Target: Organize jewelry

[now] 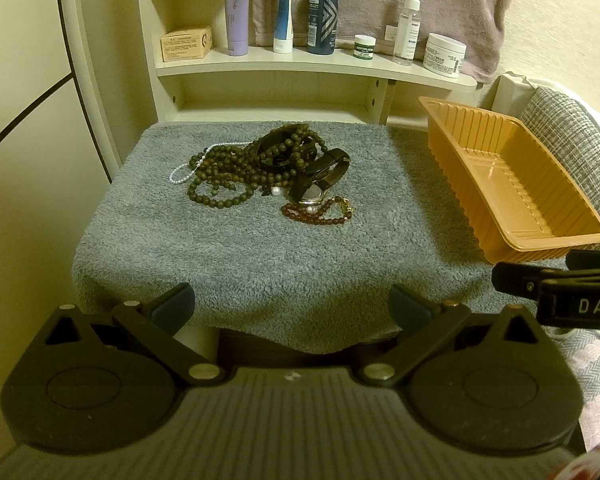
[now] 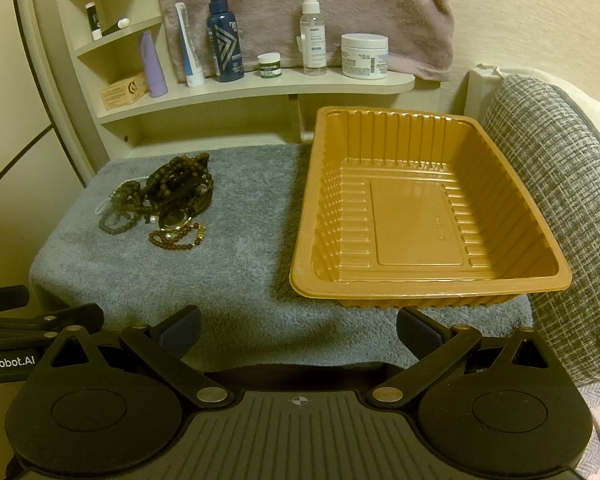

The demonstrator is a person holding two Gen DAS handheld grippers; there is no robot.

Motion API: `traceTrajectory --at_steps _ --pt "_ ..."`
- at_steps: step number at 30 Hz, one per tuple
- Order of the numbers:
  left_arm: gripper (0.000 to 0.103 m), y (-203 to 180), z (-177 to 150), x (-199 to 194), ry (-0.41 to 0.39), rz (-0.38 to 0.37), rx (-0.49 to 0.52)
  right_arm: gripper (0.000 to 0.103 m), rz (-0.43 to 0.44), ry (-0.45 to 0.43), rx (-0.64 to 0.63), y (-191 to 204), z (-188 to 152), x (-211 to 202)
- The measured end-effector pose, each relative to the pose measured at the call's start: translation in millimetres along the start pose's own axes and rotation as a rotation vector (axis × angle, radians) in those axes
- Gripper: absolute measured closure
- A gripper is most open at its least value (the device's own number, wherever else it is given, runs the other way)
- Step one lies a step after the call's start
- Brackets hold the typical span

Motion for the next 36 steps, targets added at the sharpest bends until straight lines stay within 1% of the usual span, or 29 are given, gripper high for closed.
traceTrajectory --at_steps 5,10,15,17,22,23,24,26,28,31,33,36 --pt "0.001 0.1 0.1 0.0 0.001 0.000 -0.001 0.000 0.000 -0.002 0.004 0.5 0.2 -0.8" --pt "0.001 2.6 -0.1 2.1 0.005 -0.015 -0.033 0.000 -0.024 -0.044 0.041 -15.6 -0.2 -3.8" --pt "0.001 11.1 6.7 10.0 0.019 -0.038 -0.080 0.001 -0.071 -0.129 0.101 -48.4 9.1 -13.5" --pt "0.001 13.5 10.2 14.9 0.026 -0.052 -0.100 0.001 -0.105 -0.155 0.117 -64.8 14.6 -17.1" --pt "0.001 13.6 21.6 30.0 0.048 -0.092 -0.120 0.001 -0.182 -0.176 0.150 -111.1 27.3 -20.6" --pt "0.001 12.1 23.8 33.6 0.053 -0.094 -0.120 0.008 -0.191 -0.173 0.161 -120.8 27.9 -20.1" --pt "0.001 10.5 25.8 37.0 0.057 -0.096 -0.119 0.019 -0.195 -0.165 0.172 -129.4 28.3 -18.7" --pt "0.001 6.9 30.2 44.4 0.066 -0.107 -0.116 0.028 -0.190 -0.145 0.194 -145.1 29.9 -13.4" --pt "0.002 2.8 33.8 50.8 0.071 -0.114 -0.109 0.031 -0.181 -0.127 0.201 -157.6 32.3 -5.2" --pt "0.004 -1.6 38.7 59.4 0.080 -0.129 -0.110 0.040 -0.168 -0.097 0.182 -166.6 33.4 6.9" --pt "0.004 -4.1 42.0 64.8 0.089 -0.137 -0.110 0.051 -0.135 -0.079 0.189 -169.6 32.1 13.8" --pt "0.004 -7.8 45.0 70.2 0.096 -0.147 -0.104 0.058 -0.106 -0.060 0.205 -174.1 29.6 24.4"
Point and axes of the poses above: each gripper's, at about its wrist camera, not at the fingertips, and x roughly the way its jaws point, y to its left, z to its top, the point moved 2 cm from there along x, roughly the way its jaws point, and after that the axes turned 1 degree about -x, right-handed, at the moved point
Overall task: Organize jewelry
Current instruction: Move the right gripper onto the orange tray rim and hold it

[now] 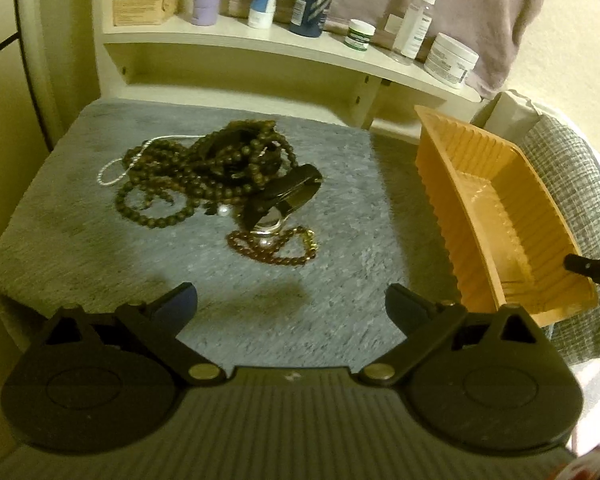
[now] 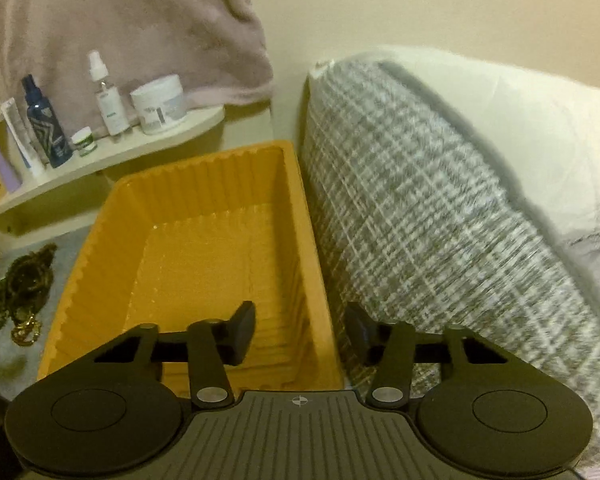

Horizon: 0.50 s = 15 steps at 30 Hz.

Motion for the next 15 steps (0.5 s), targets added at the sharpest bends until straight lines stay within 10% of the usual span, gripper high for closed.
traceTrajectory --at_steps 15 --pt "0.004 -5.6 3.9 12.7 0.021 -0.005 0.006 0.088 0.038 0.073 0.003 -5.7 -3.7 34.4"
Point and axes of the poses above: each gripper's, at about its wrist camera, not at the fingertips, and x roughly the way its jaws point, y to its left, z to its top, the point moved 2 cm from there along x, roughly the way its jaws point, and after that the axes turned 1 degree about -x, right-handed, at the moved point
